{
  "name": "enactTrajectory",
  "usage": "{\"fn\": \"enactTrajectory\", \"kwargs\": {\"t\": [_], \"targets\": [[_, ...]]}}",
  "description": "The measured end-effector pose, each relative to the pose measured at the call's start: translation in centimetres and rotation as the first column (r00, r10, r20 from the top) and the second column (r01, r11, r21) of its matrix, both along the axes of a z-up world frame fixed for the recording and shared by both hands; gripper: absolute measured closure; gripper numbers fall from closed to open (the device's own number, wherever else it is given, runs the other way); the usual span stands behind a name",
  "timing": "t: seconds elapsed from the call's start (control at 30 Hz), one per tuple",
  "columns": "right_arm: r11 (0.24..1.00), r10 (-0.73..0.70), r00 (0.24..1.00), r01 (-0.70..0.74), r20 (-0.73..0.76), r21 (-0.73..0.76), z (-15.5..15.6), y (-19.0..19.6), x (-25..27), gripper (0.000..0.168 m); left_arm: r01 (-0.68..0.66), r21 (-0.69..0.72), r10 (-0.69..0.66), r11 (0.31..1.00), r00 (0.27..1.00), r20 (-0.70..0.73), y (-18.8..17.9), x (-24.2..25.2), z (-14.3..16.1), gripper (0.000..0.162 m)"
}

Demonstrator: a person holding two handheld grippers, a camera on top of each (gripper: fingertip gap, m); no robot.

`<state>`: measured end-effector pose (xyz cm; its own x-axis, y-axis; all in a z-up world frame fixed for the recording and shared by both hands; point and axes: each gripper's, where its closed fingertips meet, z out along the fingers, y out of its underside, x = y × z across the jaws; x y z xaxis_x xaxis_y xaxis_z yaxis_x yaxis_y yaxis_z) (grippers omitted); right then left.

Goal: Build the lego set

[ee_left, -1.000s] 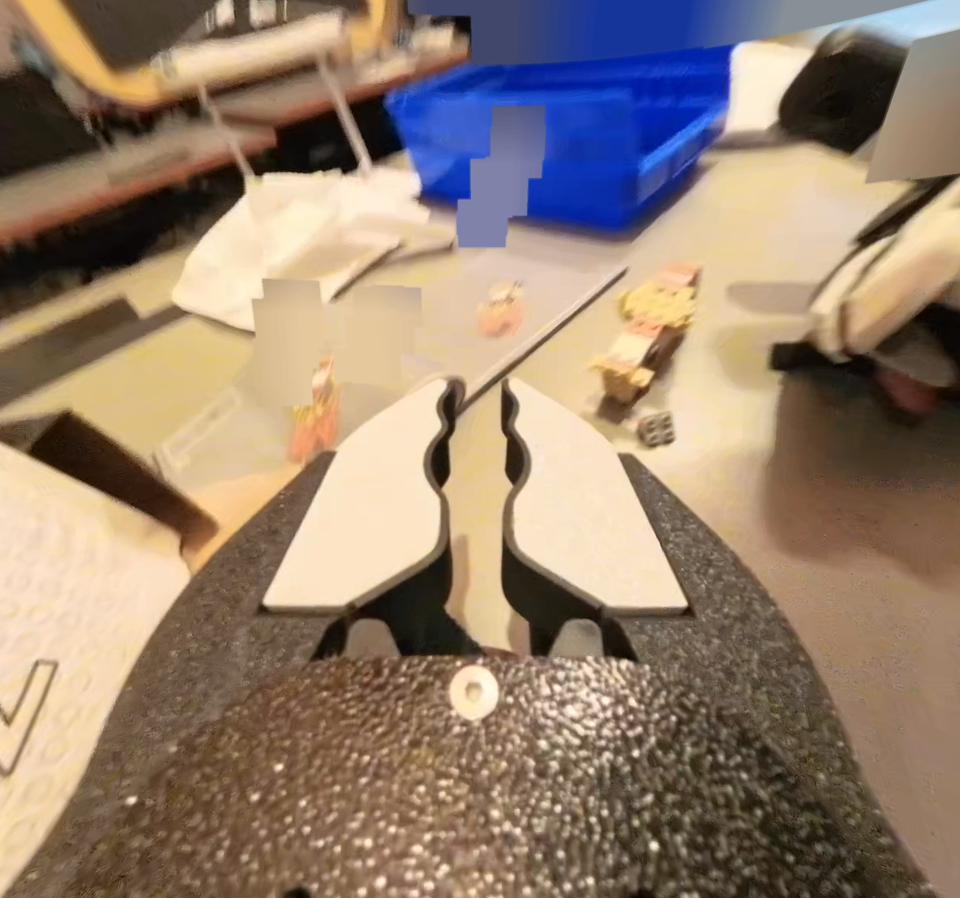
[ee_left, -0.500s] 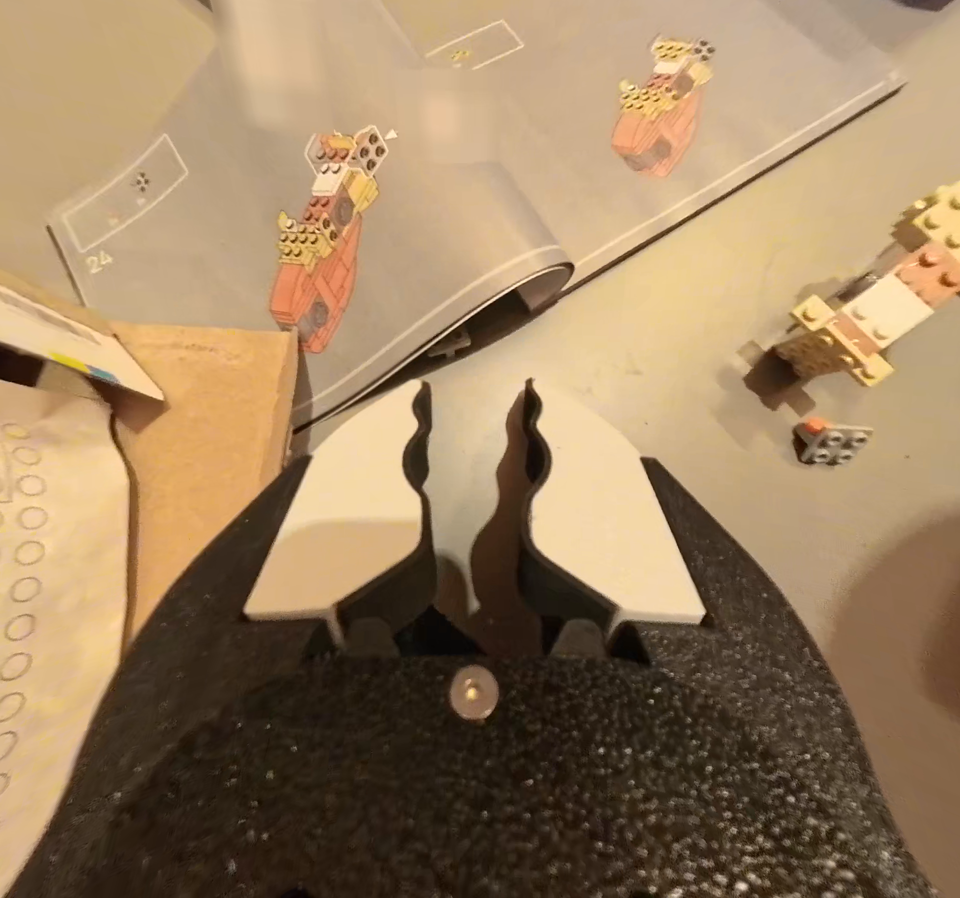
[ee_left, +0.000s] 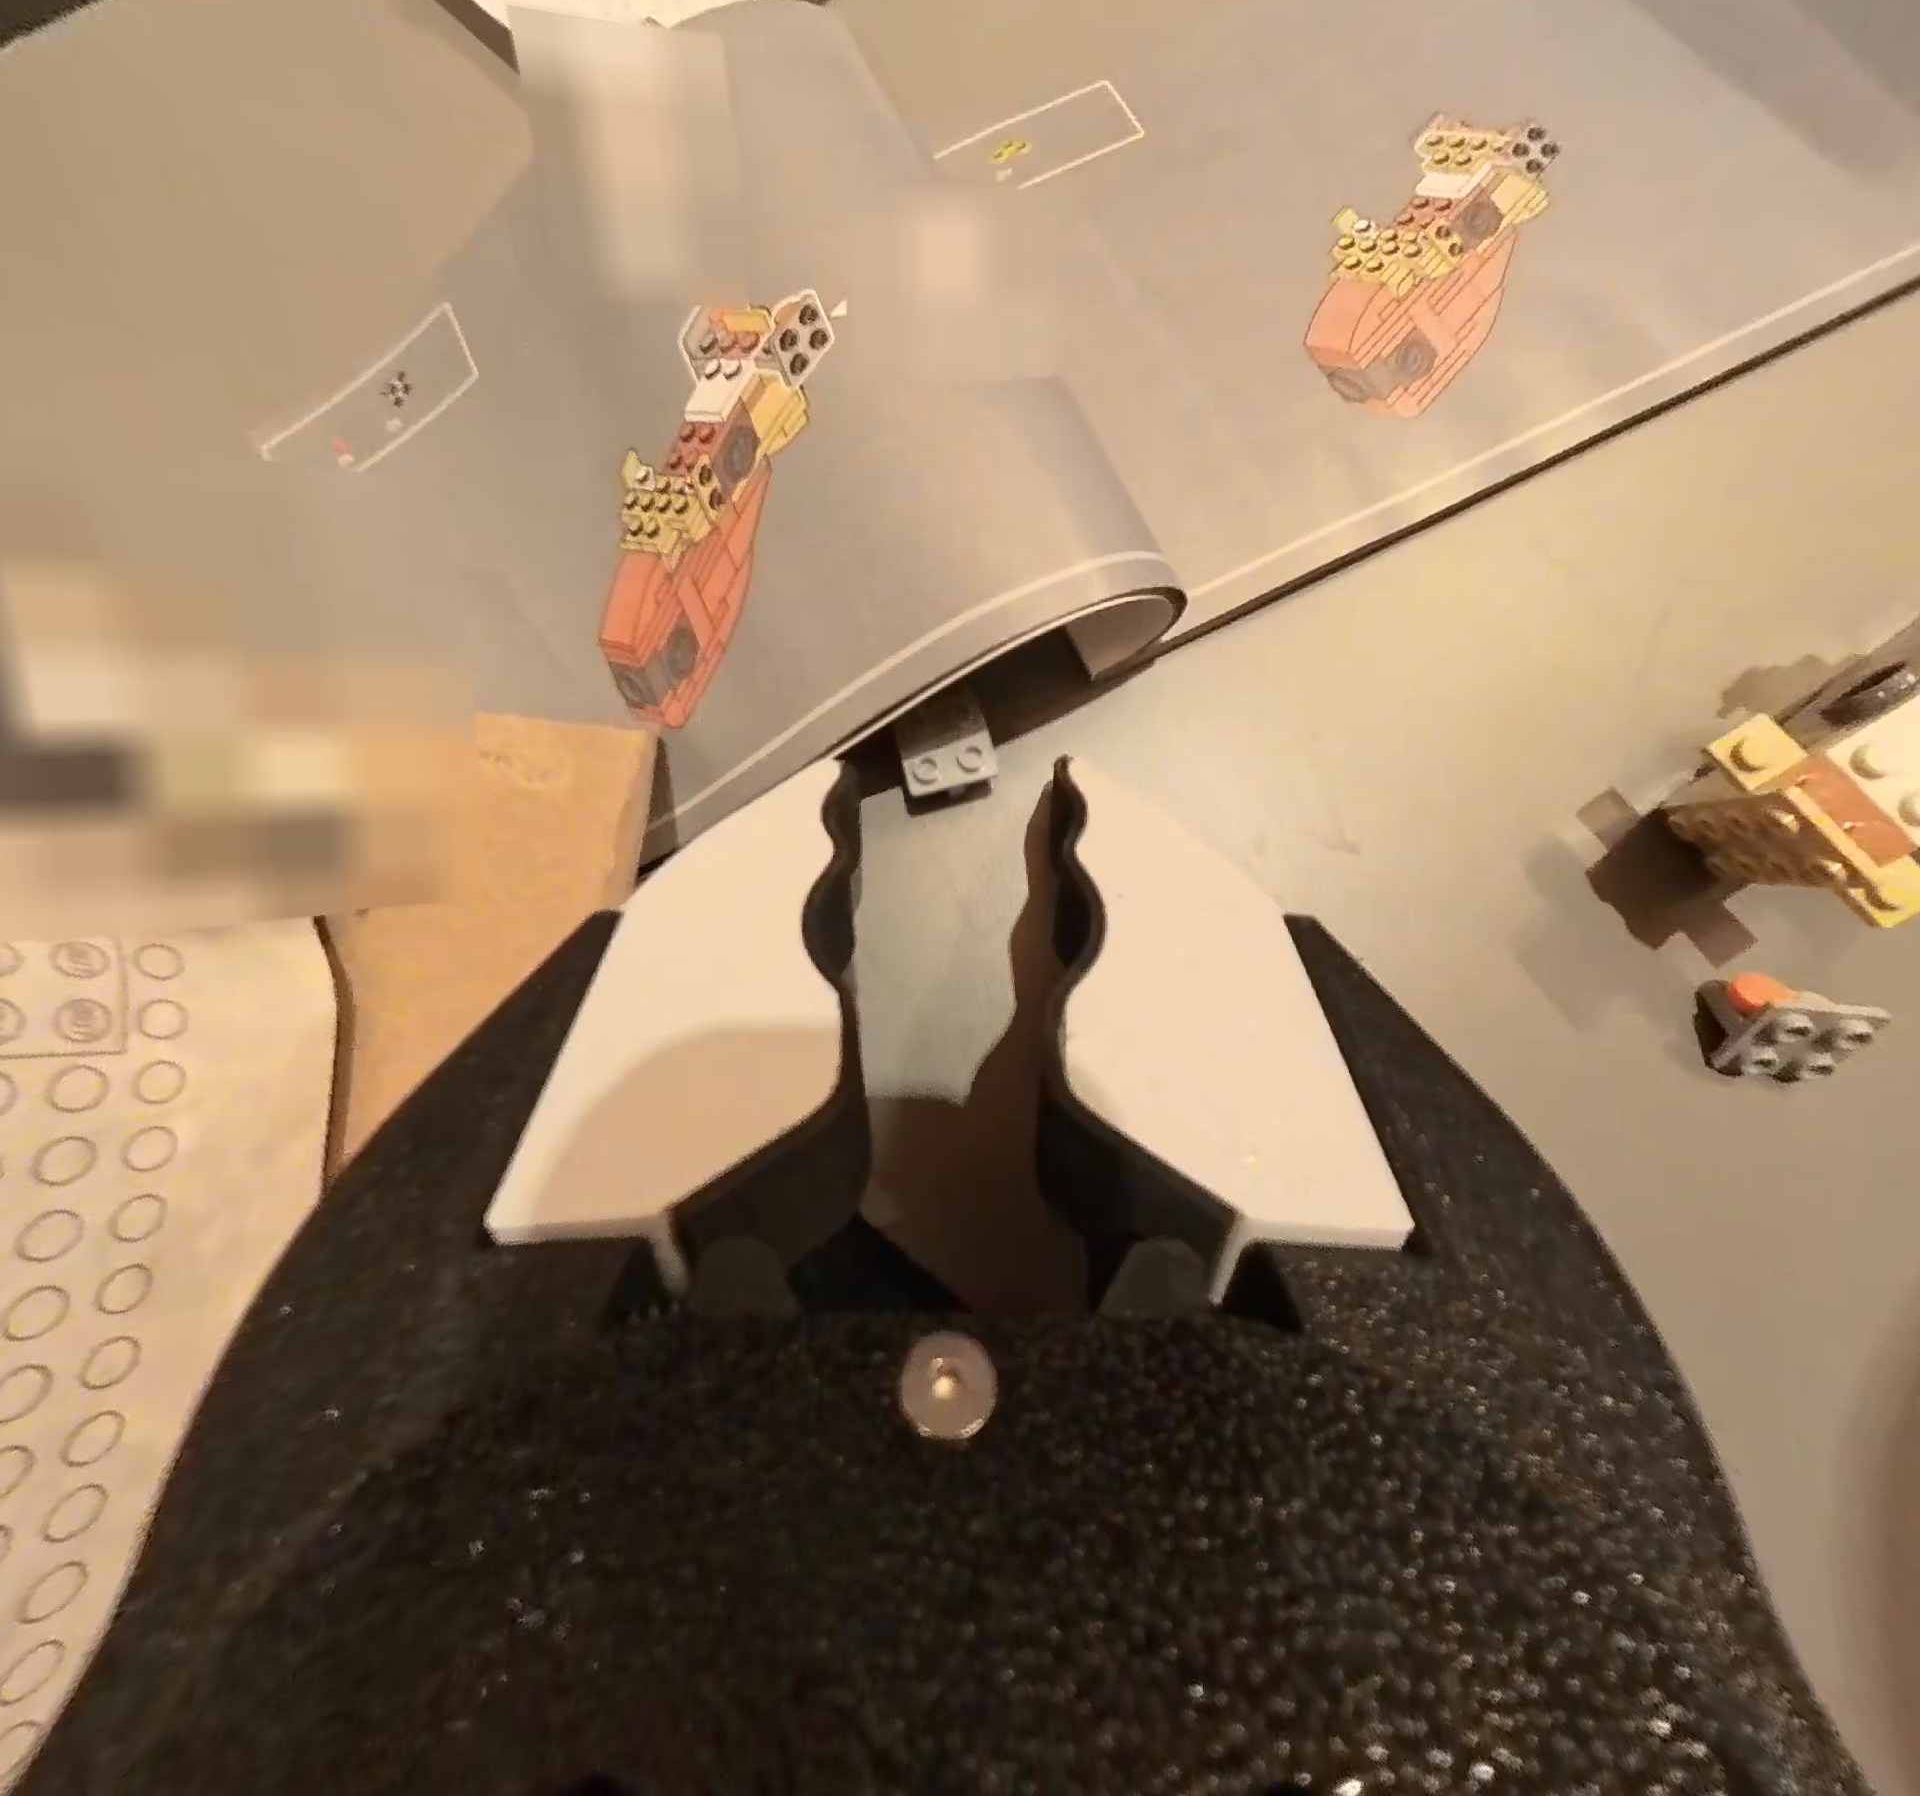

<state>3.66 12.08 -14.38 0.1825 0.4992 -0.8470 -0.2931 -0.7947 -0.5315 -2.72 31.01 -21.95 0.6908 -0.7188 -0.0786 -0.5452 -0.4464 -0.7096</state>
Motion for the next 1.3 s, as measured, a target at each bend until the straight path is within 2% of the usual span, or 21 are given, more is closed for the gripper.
{"fn": "enactTrajectory", "kwargs": {"t": [0.3, 0.43, 0.53, 0.67, 0.77, 0.87, 0.93, 1.0, 1.07, 1.13, 1.23, 1.3], "targets": [[1.0, -0.002, 1.0, 0.002, -0.007, 0.002, 0.1, 0.0, 0.1, 0.168, -0.007, 0.017, 0.007, 1.0, 1.0, -0.029, 0.4, 0.4, 0.0, 0.128], [1.0, -0.006, 1.0, 0.006, -0.011, 0.006, 0.1, 0.0, 0.1, 0.168, -0.011, 0.006, 0.012, 1.0, 1.0, -0.027, 0.5, 0.4, -0.1, 0.134], [1.0, -0.005, 1.0, 0.005, -0.018, 0.006, 0.2, 0.0, 0.2, 0.168, -0.004, -0.005, 0.004, 1.0, 1.0, -0.023, 0.4, 0.4, -0.1, 0.145], [1.0, -0.003, 1.0, 0.004, -0.025, 0.009, 0.3, -0.1, 0.2, 0.168, 0.005, -0.002, -0.005, 1.0, 1.0, -0.008, 0.2, 0.4, 0.1, 0.145], [1.0, -0.003, 1.0, 0.003, -0.028, 0.014, 0.4, -0.1, 0.2, 0.168, 0.014, -0.013, -0.013, 1.0, 0.998, 0.065, -0.5, 0.5, 0.8, 0.145], [1.0, -0.004, 1.0, 0.005, -0.025, 0.027, 0.5, -0.2, 0.2, 0.168, 0.061, -0.057, -0.041, 0.997, 0.953, 0.3, -2.0, 1.2, 3.1, 0.145], [0.999, -0.007, 1.0, 0.008, -0.024, 0.045, 0.7, -0.3, 0.2, 0.168, 0.131, -0.101, -0.058, 0.986, 0.846, 0.53, -3.6, 1.7, 5.8, 0.145], [0.998, -0.013, 1.0, 0.015, -0.022, 0.066, 0.9, -0.4, 0.2, 0.168, 0.211, -0.113, -0.058, 0.971, 0.665, 0.744, -5.1, 1.7, 8.9, 0.145], [0.995, -0.027, 0.999, 0.029, -0.023, 0.099, 1.2, -0.5, 0.3, 0.168, 0.298, -0.087, -0.062, 0.95, 0.456, 0.888, -6.6, 1.2, 11.6, 0.145], [0.989, -0.042, 0.999, 0.045, -0.021, 0.139, 1.6, -0.7, 0.4, 0.168, 0.365, -0.036, -0.068, 0.93, 0.267, 0.961, -7.9, 0.6, 13.5, 0.145], [0.977, -0.069, 0.998, 0.067, 0.002, 0.204, 2.0, -0.9, 0.5, 0.168, 0.442, 0.092, -0.103, 0.892, 0.001, 0.995, -10.3, -0.3, 16.0, 0.146], [0.966, -0.091, 0.995, 0.082, 0.027, 0.245, 2.2, -0.9, 0.5, 0.168, 0.462, 0.174, -0.156, 0.87, -0.077, 0.985, -11.8, -0.3, 16.7, 0.146]]}}
